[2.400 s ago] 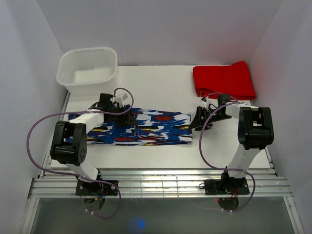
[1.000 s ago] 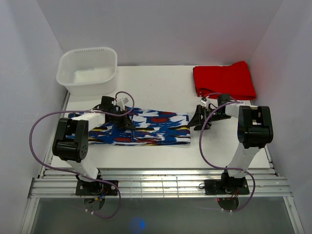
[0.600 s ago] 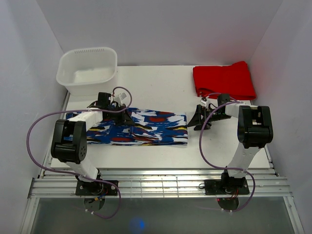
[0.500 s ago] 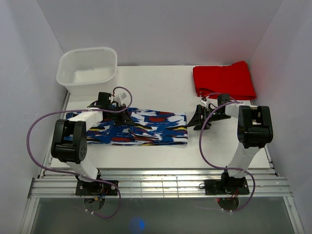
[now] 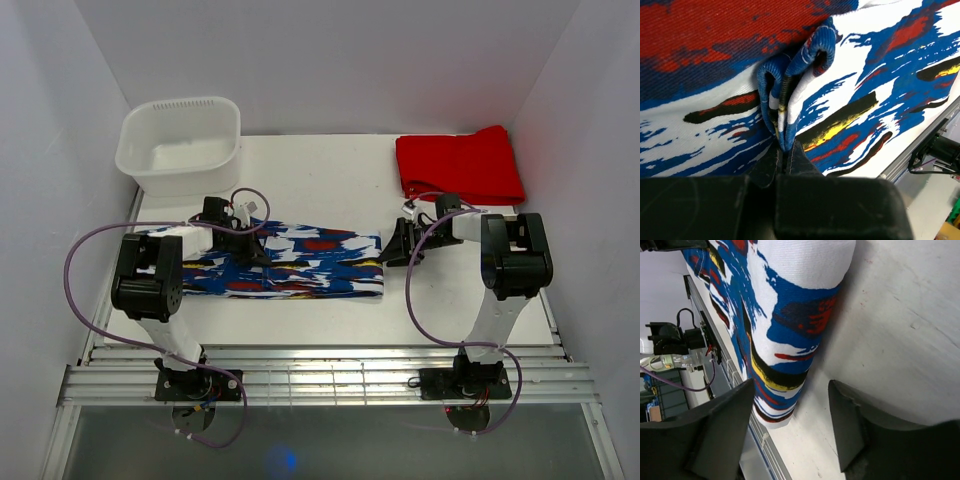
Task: Fold and stack the trousers
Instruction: Fold the trousers
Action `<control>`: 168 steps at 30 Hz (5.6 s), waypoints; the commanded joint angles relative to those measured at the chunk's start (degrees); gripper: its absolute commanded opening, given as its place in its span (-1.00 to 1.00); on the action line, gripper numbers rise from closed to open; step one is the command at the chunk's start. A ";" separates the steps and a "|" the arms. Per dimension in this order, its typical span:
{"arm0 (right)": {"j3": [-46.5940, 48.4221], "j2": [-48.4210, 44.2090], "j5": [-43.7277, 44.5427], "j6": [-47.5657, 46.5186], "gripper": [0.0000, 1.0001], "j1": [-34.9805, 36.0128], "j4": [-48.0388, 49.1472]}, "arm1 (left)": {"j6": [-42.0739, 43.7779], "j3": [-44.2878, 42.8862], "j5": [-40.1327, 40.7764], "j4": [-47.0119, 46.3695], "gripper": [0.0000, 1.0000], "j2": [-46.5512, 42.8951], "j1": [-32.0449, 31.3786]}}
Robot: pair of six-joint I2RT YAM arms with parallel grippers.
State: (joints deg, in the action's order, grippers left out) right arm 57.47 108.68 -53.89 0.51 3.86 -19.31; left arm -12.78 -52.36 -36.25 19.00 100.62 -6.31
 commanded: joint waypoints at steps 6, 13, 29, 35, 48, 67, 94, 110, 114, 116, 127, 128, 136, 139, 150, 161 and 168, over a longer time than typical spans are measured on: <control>-1.49 4.35 9.59 1.15 0.19 1.94 2.96 | 1.88 -0.46 -4.53 -2.05 -1.00 -12.54 0.07; -1.22 3.73 10.73 1.07 0.28 2.12 2.35 | 3.72 1.03 2.76 0.95 -1.00 -10.54 0.68; 2.03 6.10 13.19 0.28 0.19 4.40 0.68 | 3.19 -0.55 7.79 0.33 -1.00 -0.32 1.82; 1.94 6.01 13.54 0.71 -0.34 4.49 1.47 | 1.09 0.67 4.16 0.59 -1.00 -16.57 1.82; 4.22 7.41 11.61 0.80 0.47 5.89 -0.37 | 3.63 2.10 13.22 1.29 -1.00 4.39 3.49; 7.04 3.91 21.54 -9.99 -0.84 3.53 -10.56 | 17.34 -1.96 -0.73 8.41 0.96 -18.16 5.34; 0.02 3.73 -8.09 -17.66 0.17 -1.66 -20.96 | 13.48 -2.13 -21.76 8.15 0.64 -10.71 15.53; 14.86 -2.95 -4.84 -6.34 0.24 -1.84 -12.37 | 17.70 -3.45 -25.28 10.79 0.66 -9.91 21.07; 15.56 0.64 -2.02 1.13 0.22 -1.84 -2.88 | 16.82 -3.63 -24.22 9.91 0.72 -10.00 21.07; 15.74 2.58 1.22 2.91 0.19 -1.84 0.75 | 15.68 -3.89 -23.61 9.12 0.76 -9.92 21.33; 22.13 7.35 4.13 0.38 0.11 -1.22 -0.62 | 15.23 -10.22 -14.57 10.53 0.96 -9.82 22.30; 23.37 2.98 5.80 0.10 0.18 -1.22 -3.69 | 15.76 -10.48 -11.33 10.18 0.96 -10.70 22.48; 25.77 -10.59 21.79 -11.15 0.73 -3.06 -20.24 | 15.50 -11.71 -8.12 9.46 0.96 -16.77 29.06; 24.88 -14.63 24.87 -11.93 0.70 -8.59 -21.03 | 15.59 -11.98 -13.38 9.56 0.96 -16.16 36.69; 11.91 -18.33 26.29 -16.52 0.80 -11.42 -24.82 | 19.37 -8.99 -14.73 9.29 0.96 -16.60 43.92; -4.20 -9.99 13.55 -8.43 0.69 -9.22 -9.88 | 27.98 -14.09 -19.74 22.13 0.56 -4.64 51.57; -7.02 -5.16 11.97 -3.25 0.50 -6.85 -0.12 | 30.27 -13.12 -16.93 21.60 0.54 -4.20 51.75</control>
State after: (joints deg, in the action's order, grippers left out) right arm 52.64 99.63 -43.75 -4.71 -4.27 -26.87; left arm 15.03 -64.55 -52.88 40.25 98.04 45.47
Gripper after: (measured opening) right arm 0.747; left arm 0.777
